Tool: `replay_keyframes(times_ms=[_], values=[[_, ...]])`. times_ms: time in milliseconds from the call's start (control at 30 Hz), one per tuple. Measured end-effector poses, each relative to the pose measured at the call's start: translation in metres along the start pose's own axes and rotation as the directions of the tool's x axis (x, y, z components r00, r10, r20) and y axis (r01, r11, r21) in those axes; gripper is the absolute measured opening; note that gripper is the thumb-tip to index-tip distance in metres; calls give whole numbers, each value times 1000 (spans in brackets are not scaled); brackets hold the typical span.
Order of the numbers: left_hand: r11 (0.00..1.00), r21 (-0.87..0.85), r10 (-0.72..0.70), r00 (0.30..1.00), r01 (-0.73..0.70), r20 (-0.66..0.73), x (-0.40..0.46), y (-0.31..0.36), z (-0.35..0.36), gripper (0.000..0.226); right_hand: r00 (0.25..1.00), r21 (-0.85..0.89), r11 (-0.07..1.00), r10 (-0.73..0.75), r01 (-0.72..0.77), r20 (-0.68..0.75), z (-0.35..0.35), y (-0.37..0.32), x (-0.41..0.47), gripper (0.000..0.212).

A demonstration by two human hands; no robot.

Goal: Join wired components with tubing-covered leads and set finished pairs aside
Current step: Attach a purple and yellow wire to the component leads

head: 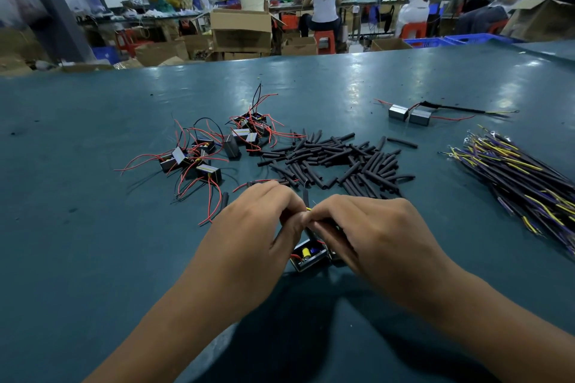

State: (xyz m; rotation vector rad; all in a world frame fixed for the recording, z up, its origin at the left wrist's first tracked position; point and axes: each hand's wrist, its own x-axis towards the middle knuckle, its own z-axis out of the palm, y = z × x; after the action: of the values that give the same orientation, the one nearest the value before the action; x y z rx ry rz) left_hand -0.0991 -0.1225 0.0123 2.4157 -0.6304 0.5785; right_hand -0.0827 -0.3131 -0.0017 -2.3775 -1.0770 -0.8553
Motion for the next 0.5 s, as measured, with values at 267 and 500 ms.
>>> replay_keyframes(times_ms=[267,500], values=[[964,-172,-201,979,202,22,-3,6,0,20,984,193,965,179,-176,3,8,-5,0,16],[1000,-25,-16,996,19,83,4,3,-12,10,934,434,830,344,-351,96,8,-6,2,12]])
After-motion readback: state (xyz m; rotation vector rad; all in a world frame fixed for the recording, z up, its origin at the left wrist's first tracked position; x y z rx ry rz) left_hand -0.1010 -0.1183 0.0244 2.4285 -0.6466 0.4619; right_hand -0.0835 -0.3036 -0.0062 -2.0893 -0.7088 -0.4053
